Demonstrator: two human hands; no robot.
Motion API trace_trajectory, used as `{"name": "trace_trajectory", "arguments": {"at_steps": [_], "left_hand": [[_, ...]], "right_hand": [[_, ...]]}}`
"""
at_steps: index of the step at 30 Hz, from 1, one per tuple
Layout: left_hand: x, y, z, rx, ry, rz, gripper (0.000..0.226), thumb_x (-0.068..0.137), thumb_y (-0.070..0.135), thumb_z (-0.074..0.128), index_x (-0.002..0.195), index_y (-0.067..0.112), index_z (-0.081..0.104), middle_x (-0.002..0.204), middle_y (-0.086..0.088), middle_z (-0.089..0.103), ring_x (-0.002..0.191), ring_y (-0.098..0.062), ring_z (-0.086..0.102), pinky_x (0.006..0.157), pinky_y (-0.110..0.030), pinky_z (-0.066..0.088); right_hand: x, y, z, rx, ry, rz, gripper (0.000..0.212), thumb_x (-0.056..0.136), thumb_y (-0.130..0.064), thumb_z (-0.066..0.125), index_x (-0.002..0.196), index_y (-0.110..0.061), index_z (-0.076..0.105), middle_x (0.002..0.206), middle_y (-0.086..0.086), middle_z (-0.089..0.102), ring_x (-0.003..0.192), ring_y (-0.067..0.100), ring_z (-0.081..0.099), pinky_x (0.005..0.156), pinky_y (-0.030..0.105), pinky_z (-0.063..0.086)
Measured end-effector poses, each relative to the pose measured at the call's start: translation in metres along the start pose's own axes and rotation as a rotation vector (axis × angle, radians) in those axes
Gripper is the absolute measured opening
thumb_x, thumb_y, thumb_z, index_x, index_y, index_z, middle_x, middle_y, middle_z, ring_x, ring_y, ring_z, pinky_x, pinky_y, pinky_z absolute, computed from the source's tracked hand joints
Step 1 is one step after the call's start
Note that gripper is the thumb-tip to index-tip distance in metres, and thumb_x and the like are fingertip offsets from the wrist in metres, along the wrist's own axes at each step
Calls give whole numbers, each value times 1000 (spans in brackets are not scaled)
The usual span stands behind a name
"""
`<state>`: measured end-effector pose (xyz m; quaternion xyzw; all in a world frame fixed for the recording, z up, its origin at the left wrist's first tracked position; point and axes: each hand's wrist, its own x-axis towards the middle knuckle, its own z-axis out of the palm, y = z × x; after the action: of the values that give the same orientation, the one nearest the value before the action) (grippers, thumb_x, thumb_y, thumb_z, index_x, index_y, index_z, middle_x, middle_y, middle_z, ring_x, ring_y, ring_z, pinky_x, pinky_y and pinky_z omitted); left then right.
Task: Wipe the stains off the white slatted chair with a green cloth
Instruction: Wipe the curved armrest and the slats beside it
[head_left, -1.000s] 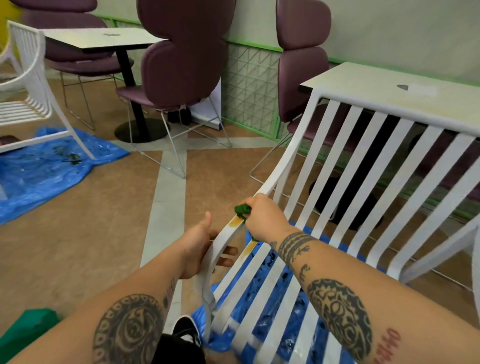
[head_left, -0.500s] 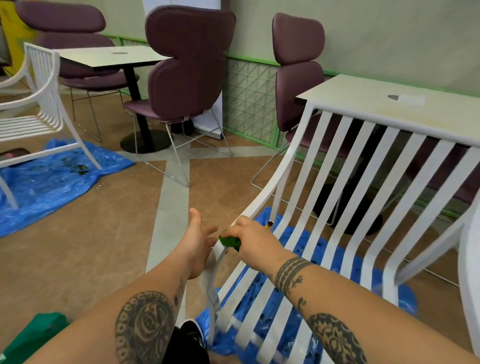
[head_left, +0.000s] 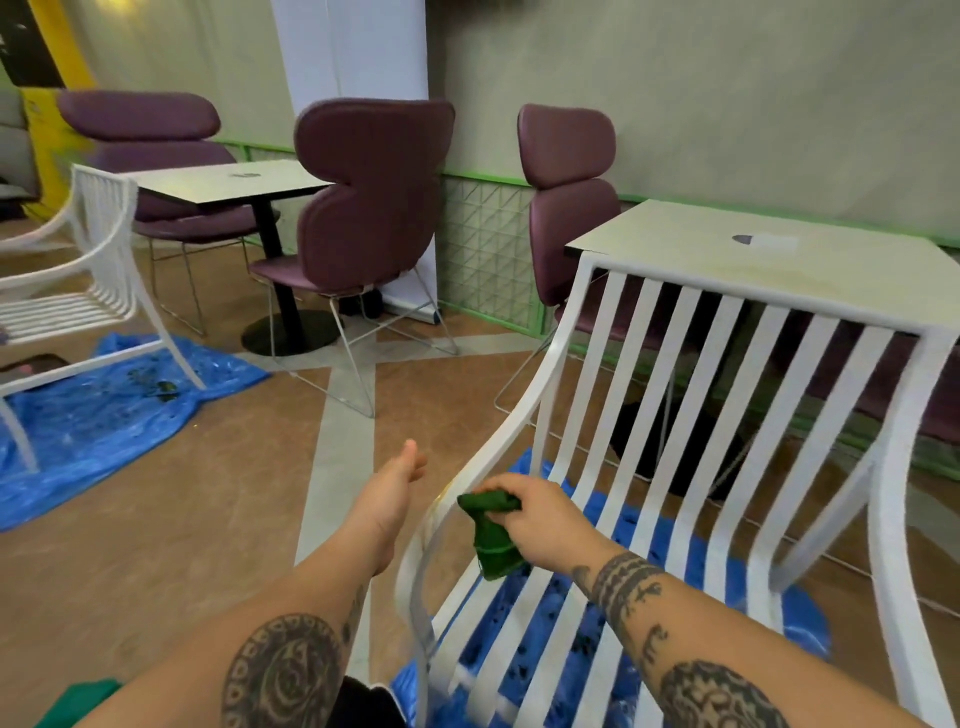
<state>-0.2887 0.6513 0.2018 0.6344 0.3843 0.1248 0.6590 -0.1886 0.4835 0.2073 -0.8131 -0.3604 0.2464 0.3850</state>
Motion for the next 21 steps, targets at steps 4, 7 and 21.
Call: {"name": "trace_trajectory", "arguments": {"at_steps": [4,7,21], "left_hand": [[-19,22,17,-39,16,182,27,104,26,48,121,20,68,126,-4,66,123,-26,56,96,-33,44],[-37,38,31,-186,-188,101,29,103,22,46,113,19,73,118,-13,71,111,-33,65,88,-43,55],[-66,62,38,138,-397,163,34,78,22,83,107,12,69,103,-12,75,97,-26,69,89,-40,52]], "right_hand": [[-8,-15,-20,390,93,44,8,102,-23,58,109,-25,63,107,3,71,97,20,70,91,41,59],[-15,-25,-32,770,104,124,14,103,-24,57,115,-21,63,109,7,75,99,25,74,93,49,58],[-41,-43,-84,511,223,-8,25,96,-20,68,121,-19,71,109,2,76,100,18,73,89,35,61]]}}
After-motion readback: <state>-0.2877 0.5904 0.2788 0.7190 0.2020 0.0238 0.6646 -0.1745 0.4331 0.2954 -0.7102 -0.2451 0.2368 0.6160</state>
